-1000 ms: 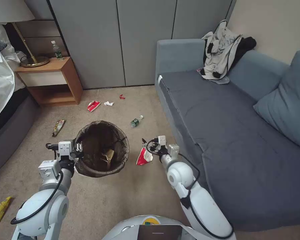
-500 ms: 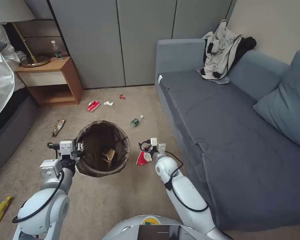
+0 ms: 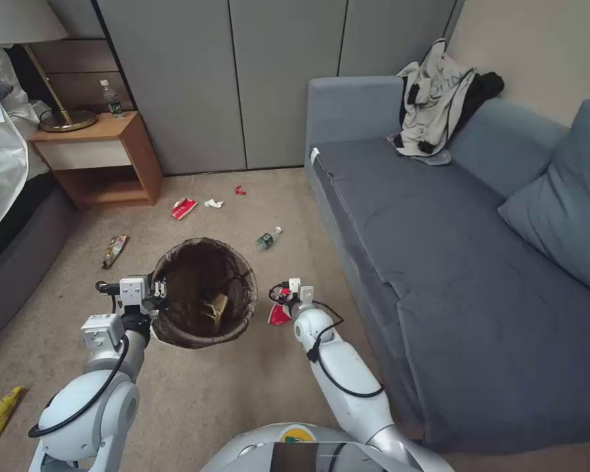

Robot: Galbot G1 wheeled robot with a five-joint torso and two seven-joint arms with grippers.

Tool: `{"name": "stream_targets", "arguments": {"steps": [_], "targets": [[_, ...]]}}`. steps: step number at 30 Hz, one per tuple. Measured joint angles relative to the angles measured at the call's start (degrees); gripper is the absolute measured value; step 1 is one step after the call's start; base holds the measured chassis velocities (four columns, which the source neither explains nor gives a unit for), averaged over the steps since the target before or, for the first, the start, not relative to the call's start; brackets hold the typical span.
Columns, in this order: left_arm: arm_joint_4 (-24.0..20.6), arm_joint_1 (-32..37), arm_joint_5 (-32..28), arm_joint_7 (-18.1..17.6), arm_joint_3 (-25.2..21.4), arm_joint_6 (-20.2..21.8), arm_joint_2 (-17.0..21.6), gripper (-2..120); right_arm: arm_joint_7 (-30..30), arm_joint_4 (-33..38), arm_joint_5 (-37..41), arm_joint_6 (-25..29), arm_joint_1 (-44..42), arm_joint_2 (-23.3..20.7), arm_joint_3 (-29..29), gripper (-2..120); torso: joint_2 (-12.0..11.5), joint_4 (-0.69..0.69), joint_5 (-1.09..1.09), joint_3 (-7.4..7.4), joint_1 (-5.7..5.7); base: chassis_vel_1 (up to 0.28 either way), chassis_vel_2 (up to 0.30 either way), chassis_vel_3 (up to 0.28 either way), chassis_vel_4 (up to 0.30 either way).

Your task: Pick up the trash bin, then pick up the garbage from the floor and place it into the trash bin.

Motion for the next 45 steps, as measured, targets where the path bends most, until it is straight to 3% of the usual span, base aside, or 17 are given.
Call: {"name": "stream_targets", "arguments": {"steps": [15, 45], "targets": [[0.9, -0.4, 0.1, 0.0, 0.2, -0.5, 0.3, 7, -2.6, -11.5, -7.3, 5.1, 2.2, 0.0, 5.3, 100, 0.0, 0.00, 0.01, 0.00, 0.00, 0.000, 0.000, 0.000, 0.000], [2.0, -0.6, 0.5, 0.4, 0.6, -0.7, 0.6, 7, -3.2, -10.4, -7.1, 4.7, 0.5, -0.2, 3.6, 100, 0.0, -0.01, -0.01, 0.00, 0.00, 0.000, 0.000, 0.000, 0.000]]}}
